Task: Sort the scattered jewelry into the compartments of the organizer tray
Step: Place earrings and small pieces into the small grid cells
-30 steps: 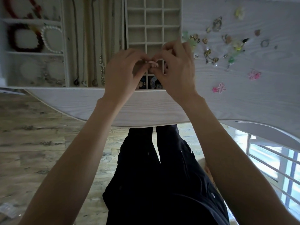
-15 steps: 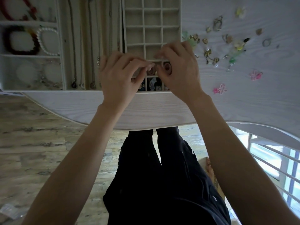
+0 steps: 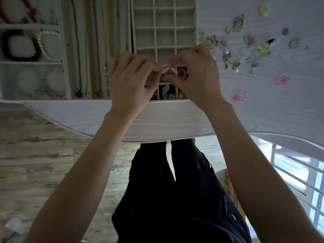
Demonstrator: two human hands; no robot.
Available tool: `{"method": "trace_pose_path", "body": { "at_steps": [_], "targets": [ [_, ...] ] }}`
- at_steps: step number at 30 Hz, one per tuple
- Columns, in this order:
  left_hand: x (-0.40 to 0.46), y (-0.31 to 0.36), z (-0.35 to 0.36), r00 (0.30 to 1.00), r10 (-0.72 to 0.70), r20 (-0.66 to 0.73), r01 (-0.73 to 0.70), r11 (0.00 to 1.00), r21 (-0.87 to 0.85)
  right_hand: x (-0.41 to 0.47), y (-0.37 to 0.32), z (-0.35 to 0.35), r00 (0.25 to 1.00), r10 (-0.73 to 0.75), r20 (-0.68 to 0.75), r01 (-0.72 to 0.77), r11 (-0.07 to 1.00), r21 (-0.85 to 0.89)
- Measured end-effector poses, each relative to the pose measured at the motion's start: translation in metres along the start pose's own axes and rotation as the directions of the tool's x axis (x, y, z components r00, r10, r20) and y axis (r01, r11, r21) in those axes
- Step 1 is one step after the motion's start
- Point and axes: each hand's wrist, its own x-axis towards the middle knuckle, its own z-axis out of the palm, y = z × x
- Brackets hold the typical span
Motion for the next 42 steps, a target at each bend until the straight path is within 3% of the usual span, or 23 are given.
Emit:
{"method": "trace_pose_path", "body": {
  "at_steps": [7, 13, 16, 19, 23, 30, 36, 42],
  "targets": [
    [-0.001, 0.002, -0.001, 0.998, 0.03, 0.047, -0.032, 0.998, 0.059, 0.005, -0.005, 0.006, 0.998, -0.055, 0.014, 0.056, 0.991, -0.124],
    [-0.002, 0.005, -0.006, 0.989, 0.01, 0.149, -0.013, 1.0, 0.022, 0.009, -0.001, -0.003, 0.976, 0.094, 0.198, -0.102, 0.994, 0.03],
    [-0.002, 0.005, -0.006, 0.986, -0.015, 0.168, 0.012, 1.0, 0.019, 0.008, 0.0, -0.01, 0.985, 0.083, 0.15, -0.095, 0.993, 0.075],
    [-0.002, 0.004, -0.005, 0.982, -0.029, 0.189, 0.024, 0.999, 0.028, 0.007, 0.0, -0.01, 0.996, 0.036, 0.082, -0.035, 0.999, -0.009],
    [-0.003, 0.004, -0.006, 0.972, -0.009, 0.235, -0.001, 0.999, 0.042, 0.008, 0.001, -0.007, 0.989, -0.094, 0.112, 0.112, 0.98, -0.163],
    [-0.008, 0.0, -0.009, 0.941, 0.106, 0.322, -0.114, 0.993, 0.005, 0.013, 0.002, 0.0, 0.966, -0.241, 0.088, 0.257, 0.919, -0.3],
    [-0.01, 0.0, -0.012, 0.931, 0.106, 0.348, -0.124, 0.992, 0.03, 0.012, -0.002, 0.005, 0.979, -0.197, 0.043, 0.197, 0.895, -0.399],
    [-0.01, 0.009, -0.013, 0.925, 0.081, 0.37, -0.109, 0.993, 0.054, 0.007, -0.012, 0.008, 0.999, -0.051, -0.006, 0.042, 0.88, -0.473]
  ]
}}
